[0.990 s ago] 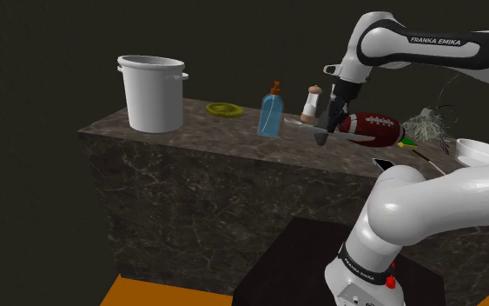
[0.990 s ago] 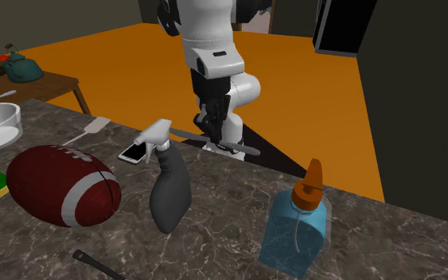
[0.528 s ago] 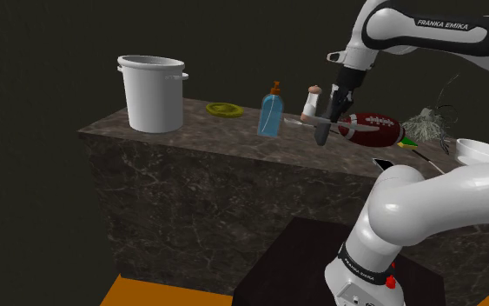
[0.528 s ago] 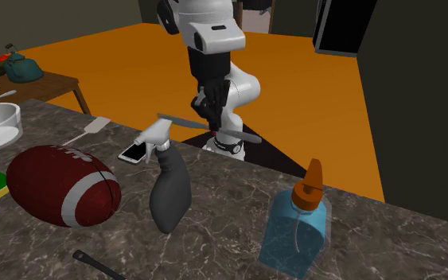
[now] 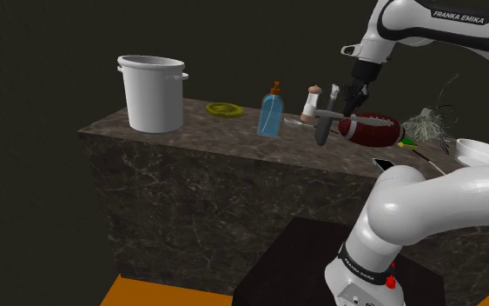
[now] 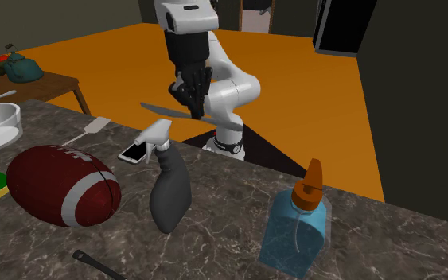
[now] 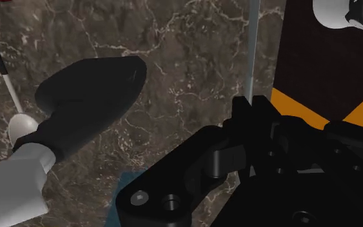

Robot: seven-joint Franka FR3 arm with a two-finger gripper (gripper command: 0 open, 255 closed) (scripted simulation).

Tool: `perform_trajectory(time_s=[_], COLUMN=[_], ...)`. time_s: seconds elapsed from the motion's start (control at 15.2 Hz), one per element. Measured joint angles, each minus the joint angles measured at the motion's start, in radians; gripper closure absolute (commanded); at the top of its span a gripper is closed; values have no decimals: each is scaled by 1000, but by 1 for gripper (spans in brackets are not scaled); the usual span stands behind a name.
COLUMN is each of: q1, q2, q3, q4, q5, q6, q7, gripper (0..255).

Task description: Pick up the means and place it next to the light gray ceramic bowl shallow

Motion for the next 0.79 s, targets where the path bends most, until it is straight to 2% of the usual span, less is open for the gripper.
perform_trajectory(time_s=[0.46, 0.79], q1=[-53, -64], q2=[-54, -52], q3=[-118, -211], q4=[47, 141], q5=[-109, -183], q6=[-57, -100], q7=[-156, -280], gripper=[255, 255])
